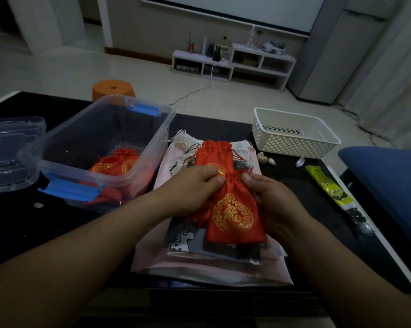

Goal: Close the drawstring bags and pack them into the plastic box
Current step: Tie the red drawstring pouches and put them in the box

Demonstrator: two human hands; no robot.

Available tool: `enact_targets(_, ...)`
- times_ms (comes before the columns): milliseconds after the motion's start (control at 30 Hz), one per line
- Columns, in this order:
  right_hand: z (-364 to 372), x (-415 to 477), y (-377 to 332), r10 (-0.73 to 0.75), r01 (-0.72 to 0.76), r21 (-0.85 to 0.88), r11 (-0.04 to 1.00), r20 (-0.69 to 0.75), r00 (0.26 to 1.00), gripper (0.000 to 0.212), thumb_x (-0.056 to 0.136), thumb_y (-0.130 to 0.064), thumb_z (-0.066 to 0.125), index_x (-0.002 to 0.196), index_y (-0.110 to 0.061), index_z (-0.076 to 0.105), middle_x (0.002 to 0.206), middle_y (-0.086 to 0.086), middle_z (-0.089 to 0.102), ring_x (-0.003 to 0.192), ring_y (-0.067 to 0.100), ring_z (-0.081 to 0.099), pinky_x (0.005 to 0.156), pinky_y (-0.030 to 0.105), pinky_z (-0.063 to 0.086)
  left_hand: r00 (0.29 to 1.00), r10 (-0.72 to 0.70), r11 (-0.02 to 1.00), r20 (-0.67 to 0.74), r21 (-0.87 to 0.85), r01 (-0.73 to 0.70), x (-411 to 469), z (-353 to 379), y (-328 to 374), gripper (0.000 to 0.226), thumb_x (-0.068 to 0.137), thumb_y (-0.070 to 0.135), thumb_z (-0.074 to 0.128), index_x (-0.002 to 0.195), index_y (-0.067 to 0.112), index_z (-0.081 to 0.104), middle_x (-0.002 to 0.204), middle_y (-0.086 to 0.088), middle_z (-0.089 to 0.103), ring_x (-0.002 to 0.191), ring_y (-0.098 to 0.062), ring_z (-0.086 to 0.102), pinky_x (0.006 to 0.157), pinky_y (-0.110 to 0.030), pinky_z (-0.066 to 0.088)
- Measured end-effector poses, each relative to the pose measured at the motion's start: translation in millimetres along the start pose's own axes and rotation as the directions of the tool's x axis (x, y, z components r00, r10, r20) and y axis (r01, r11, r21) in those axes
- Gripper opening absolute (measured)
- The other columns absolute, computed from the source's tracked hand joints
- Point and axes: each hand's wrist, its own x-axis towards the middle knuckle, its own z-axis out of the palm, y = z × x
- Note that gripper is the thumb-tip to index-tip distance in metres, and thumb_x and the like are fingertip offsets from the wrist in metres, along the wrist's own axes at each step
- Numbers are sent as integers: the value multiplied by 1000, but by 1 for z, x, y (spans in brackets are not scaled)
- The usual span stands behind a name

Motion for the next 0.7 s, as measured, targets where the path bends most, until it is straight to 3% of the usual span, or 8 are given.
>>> enact_targets(67,-2,1,2,-31,30,-82,996,-11,999,28,99,-15,65,120,4,70,116,27,74,112,44,71,95,56,59,998,-69,984,14,-166,70,-1,-1,3,48,102,53,54,87,8,62,81,-5,69,73,-22,64,83,-51,55)
enact_targets(133,-3,1,1,-98,92,-232,968,-15,995,20,97,-19,69,106,-3,75,105,19,78,100,40,74,92,53,59,993,-118,975,4,-191,116,-1,0,5,55,95,63,60,90,8,64,88,-11,74,80,-30,71,81,-48,58)
enact_targets(267,0,-4,3,-242,225,-375,899,3,970,11,96,-18,72,88,-11,74,87,10,77,79,28,72,71,41,57,979,-180,975,-100,-150,164,2,8,2,40,96,44,68,68,19,54,65,-1,61,57,-13,54,60,-31,46)
enact_targets(400,3,0,11,-512,459,-609,646,101,853,7,91,-20,78,84,-20,75,80,1,73,70,12,64,67,33,53,978,-196,976,-63,-106,189,4,12,1,42,97,42,67,66,20,51,58,2,51,48,-8,42,49,-26,35)
enact_targets(500,7,2,14,-611,547,-717,432,214,762,8,92,-21,76,87,-26,71,73,-3,66,64,8,60,60,24,49,977,-209,972,-45,-117,202,5,11,0,33,97,34,65,70,17,57,61,-2,54,52,-12,45,52,-27,36)
enact_targets(633,11,5,16,-584,531,-746,401,238,776,10,97,-21,70,89,-26,67,75,-4,69,66,6,64,61,24,51,980,-201,977,-8,-77,200,3,10,-3,36,95,31,66,64,21,51,57,3,52,52,-12,46,52,-27,37)
enact_targets(700,11,8,15,-554,500,-748,437,214,805,10,99,-19,67,91,-25,65,75,-2,70,67,8,68,66,34,58,984,-177,983,22,-39,177,3,7,-3,36,95,34,68,66,21,52,58,4,53,52,-10,47,53,-28,39)
